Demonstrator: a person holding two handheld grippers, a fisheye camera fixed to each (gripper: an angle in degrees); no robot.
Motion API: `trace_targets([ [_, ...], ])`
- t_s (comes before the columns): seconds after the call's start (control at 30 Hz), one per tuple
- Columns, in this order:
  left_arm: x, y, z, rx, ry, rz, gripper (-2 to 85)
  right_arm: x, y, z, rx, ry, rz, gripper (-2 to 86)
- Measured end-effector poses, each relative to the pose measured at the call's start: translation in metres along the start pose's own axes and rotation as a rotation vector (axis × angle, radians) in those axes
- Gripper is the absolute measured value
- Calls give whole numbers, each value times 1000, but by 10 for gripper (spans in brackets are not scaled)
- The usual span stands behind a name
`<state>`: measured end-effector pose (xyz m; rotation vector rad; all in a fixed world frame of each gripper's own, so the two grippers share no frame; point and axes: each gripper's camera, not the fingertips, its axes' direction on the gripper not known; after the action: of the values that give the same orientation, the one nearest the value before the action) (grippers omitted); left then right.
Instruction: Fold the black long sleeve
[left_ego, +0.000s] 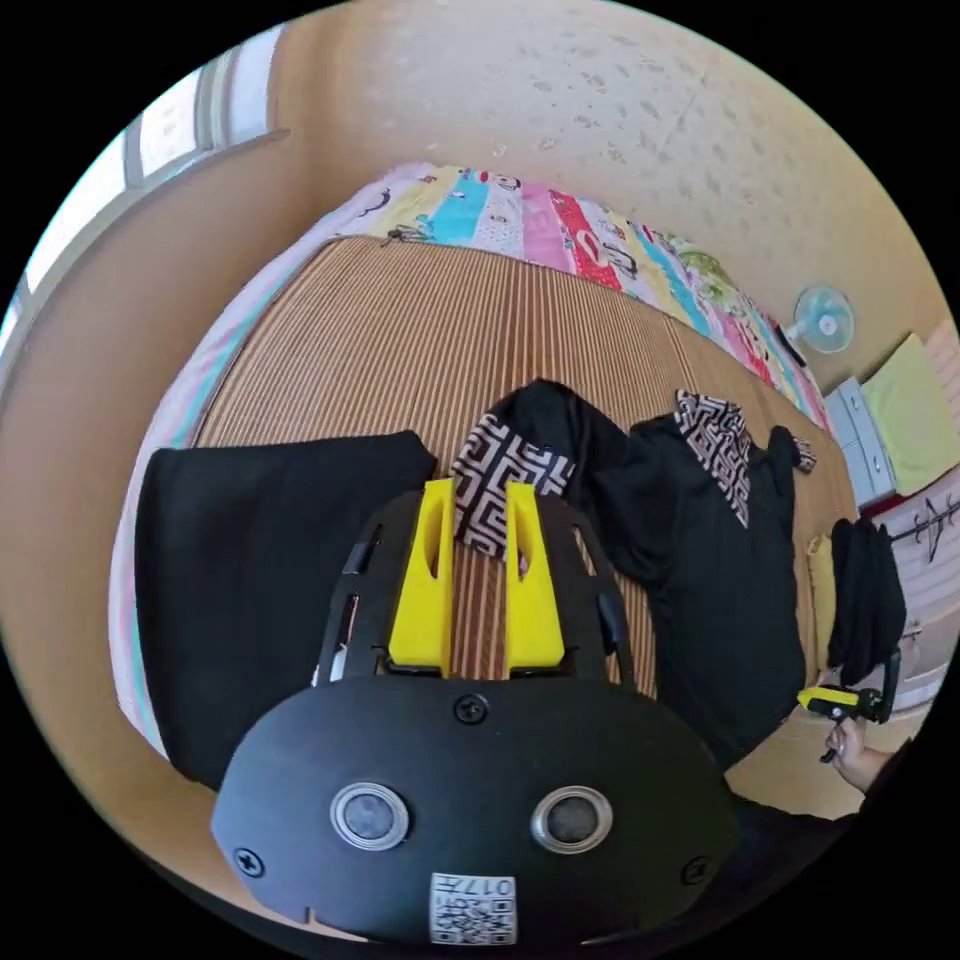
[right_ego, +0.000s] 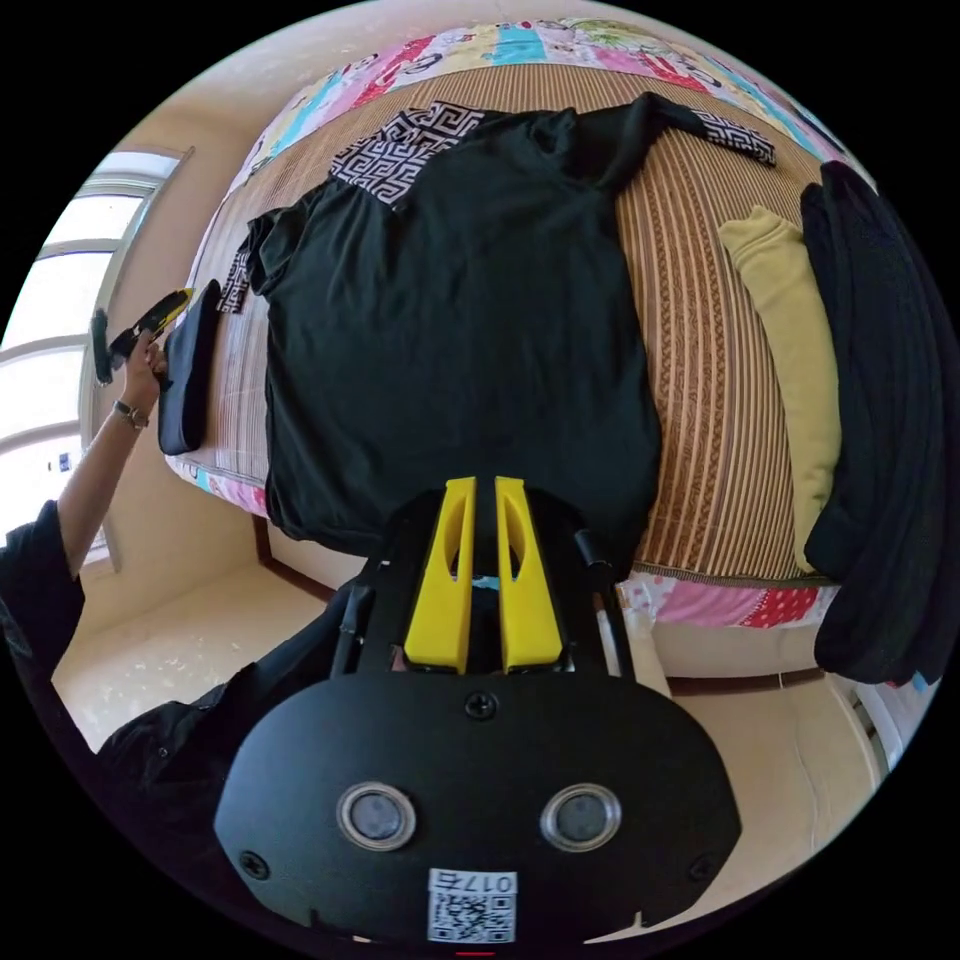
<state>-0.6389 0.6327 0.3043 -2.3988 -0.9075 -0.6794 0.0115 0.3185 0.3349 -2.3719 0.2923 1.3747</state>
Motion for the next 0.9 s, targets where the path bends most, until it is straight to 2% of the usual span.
trace_targets([
  [0.07,6,-7,55,-249,-115,64,85,-4,9,-5,8,-32,6,31],
  [0.13,12,5,49,-179,-143,78,79,-13,22,-13,24,-69,-34,38],
  [0.23,13,23,37,-238,-28,37,22,-37,32,-20,33,-25,-172,52],
  [0.3,10,45,9,-180,52,0,13,-59,39,-27,46,-12,-286,75],
  [0.47,7,111,-113,19,140,-28,3,-107,25,-33,105,-125,-516,114],
  [0.57,9,130,-179,99,246,-26,2,-175,-2,-50,171,-188,-760,137],
  [0.7,5,131,-239,139,407,-29,1,-280,-33,-102,365,-156,-1046,162],
  [0.8,-1,126,-278,185,463,-31,5,-332,-41,-153,450,-259,-1199,129],
  [0.9,-14,127,-315,294,508,-62,17,-345,-65,-207,516,-374,-1086,50],
])
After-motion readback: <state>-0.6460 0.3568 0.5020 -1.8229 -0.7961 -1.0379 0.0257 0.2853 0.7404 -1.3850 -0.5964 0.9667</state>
